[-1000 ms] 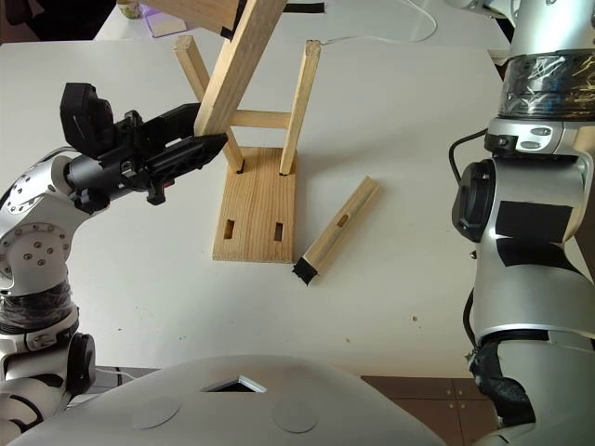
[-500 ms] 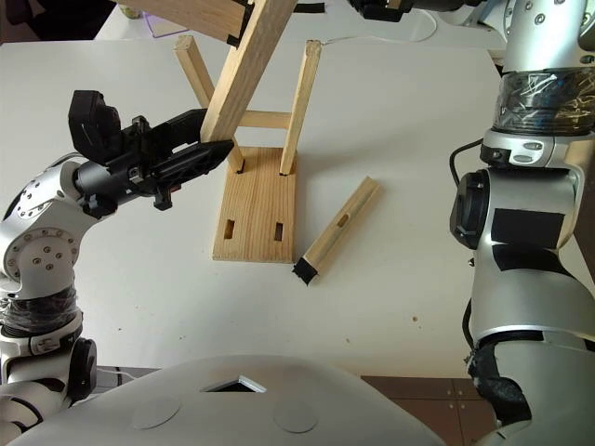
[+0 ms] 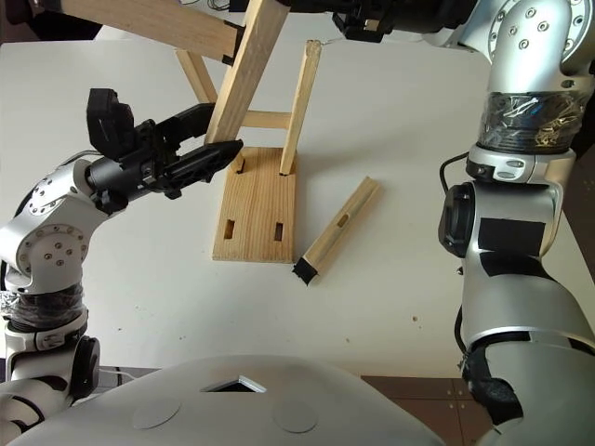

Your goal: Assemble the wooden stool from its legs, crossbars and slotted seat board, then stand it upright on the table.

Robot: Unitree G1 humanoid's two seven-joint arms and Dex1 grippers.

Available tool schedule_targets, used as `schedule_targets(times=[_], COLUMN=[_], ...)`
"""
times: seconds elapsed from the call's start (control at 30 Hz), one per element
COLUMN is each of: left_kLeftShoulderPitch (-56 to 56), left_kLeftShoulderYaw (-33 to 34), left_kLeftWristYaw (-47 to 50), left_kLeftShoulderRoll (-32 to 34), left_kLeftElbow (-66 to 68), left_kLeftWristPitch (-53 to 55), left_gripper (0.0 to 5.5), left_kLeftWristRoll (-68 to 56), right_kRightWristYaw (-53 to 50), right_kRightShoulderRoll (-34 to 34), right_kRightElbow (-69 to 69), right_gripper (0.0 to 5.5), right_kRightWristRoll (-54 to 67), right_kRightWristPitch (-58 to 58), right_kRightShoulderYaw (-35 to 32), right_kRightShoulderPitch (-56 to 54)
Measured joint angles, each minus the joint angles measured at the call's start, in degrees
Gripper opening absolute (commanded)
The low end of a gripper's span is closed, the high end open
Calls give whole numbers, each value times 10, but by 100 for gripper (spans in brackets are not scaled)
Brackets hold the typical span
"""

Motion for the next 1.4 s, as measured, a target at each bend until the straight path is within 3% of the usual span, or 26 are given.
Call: schedule_targets(times=[0.13,0.23,0.37,0.5,0.67,1.4], left_kLeftShoulderPitch=[145,217,223,208,184,211], left_kLeftShoulderYaw=[-28,51,169,214,210,194], left_kLeftWristYaw=[-25,13,119,223,274,286], left_kLeftShoulderRoll=[57,52,-13,-87,-127,-158], left_kLeftElbow=[94,146,131,106,90,85], left_kLeftWristPitch=[-78,-101,-105,-105,-106,-124], left_gripper=[305,305,305,305,305,305], left_kLeftWristRoll=[137,142,69,19,9,24], right_kRightWristYaw=[9,12,-12,-24,-26,-16], right_kRightShoulderRoll=[-26,-56,-66,-67,-68,-97], right_kRightElbow=[-70,-127,-200,-240,-242,-241], right_gripper=[203,203,203,203,203,203], right_kRightWristRoll=[-51,-84,-99,-109,-114,-89], right_kRightWristPitch=[-87,-133,-159,-174,-193,-186], right_kRightShoulderYaw=[20,30,39,50,57,70], right_kRightShoulderPitch=[60,163,289,347,356,362])
